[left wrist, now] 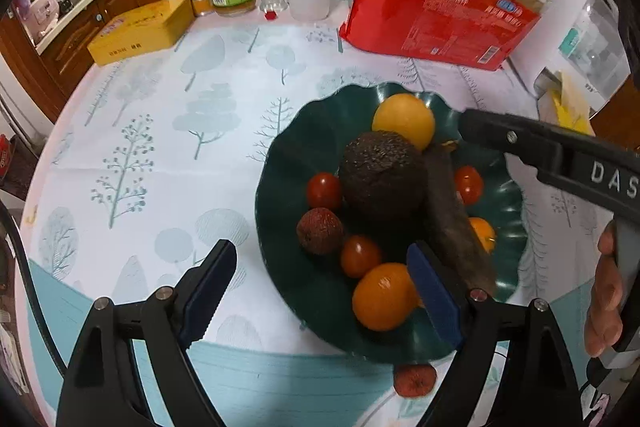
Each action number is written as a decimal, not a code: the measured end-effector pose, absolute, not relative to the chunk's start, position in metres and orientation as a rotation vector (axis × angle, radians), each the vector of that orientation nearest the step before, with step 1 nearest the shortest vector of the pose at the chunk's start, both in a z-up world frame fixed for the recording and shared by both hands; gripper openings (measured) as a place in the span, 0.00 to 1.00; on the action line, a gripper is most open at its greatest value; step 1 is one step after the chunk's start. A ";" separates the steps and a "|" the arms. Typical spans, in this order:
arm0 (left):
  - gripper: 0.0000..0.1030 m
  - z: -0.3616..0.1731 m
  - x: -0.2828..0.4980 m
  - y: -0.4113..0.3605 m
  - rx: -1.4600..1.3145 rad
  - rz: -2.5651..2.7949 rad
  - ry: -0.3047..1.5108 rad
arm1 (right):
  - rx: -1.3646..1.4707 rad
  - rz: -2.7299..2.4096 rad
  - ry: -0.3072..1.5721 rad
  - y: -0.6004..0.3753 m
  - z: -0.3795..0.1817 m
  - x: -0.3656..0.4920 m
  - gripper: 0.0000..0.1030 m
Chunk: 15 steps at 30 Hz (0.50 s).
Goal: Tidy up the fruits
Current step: 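Place the lychee on the green plate with the left tool while the right tool places the grapefruit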
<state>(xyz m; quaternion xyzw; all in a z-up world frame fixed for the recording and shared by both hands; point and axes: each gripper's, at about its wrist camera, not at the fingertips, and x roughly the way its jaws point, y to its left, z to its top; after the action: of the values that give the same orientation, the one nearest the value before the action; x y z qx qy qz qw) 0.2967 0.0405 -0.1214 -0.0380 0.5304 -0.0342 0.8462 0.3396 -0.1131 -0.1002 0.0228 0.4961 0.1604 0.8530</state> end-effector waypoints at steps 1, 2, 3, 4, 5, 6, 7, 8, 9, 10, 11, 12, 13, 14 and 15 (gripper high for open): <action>0.84 -0.114 0.292 0.041 -0.082 -0.070 1.108 | 0.053 0.335 1.036 -0.115 -0.095 0.334 0.54; 0.84 -0.108 0.289 0.042 -0.084 -0.071 1.102 | 0.058 0.334 1.032 -0.117 -0.090 0.328 0.54; 0.84 -0.102 0.285 0.042 -0.088 -0.071 1.095 | 0.063 0.332 1.031 -0.119 -0.086 0.323 0.54; 0.84 -0.095 0.280 0.042 -0.093 -0.073 1.087 | 0.072 0.331 1.030 -0.121 -0.081 0.317 0.54; 0.84 -0.087 0.275 0.042 -0.096 -0.075 1.078 | 0.080 0.334 1.028 -0.122 -0.076 0.312 0.54; 0.84 -0.079 0.269 0.042 -0.099 -0.076 1.066 | 0.091 0.337 1.022 -0.123 -0.071 0.306 0.54; 0.84 -0.070 0.264 0.042 -0.100 -0.076 1.054 | 0.097 0.338 1.016 -0.124 -0.066 0.300 0.54; 0.84 -0.064 0.260 0.042 -0.101 -0.077 1.045 | 0.099 0.338 1.008 -0.125 -0.059 0.292 0.54; 0.84 -0.057 0.255 0.041 -0.102 -0.076 1.034 | 0.098 0.341 1.002 -0.125 -0.053 0.286 0.54; 0.84 -0.048 0.247 0.041 -0.104 -0.075 1.020 | 0.096 0.344 0.995 -0.126 -0.047 0.279 0.54; 0.84 -0.043 0.243 0.042 -0.105 -0.073 1.011 | 0.093 0.345 0.986 -0.126 -0.040 0.271 0.54; 0.84 -0.035 0.236 0.041 -0.105 -0.069 0.999 | 0.091 0.347 0.979 -0.127 -0.034 0.264 0.54; 0.85 -0.029 0.231 0.041 -0.105 -0.065 0.990 | 0.090 0.348 0.972 -0.127 -0.028 0.257 0.54; 0.85 -0.022 0.224 0.041 -0.106 -0.059 0.979 | 0.091 0.350 0.964 -0.128 -0.022 0.249 0.54; 0.85 -0.017 0.218 0.041 -0.107 -0.054 0.970 | 0.096 0.354 0.956 -0.129 -0.015 0.242 0.54</action>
<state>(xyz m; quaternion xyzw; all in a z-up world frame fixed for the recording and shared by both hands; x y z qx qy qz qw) 0.2184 0.0411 -0.0169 -0.0515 0.4657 -0.0261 0.8830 0.2417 -0.1289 -0.0154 0.0459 0.4572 0.1693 0.8719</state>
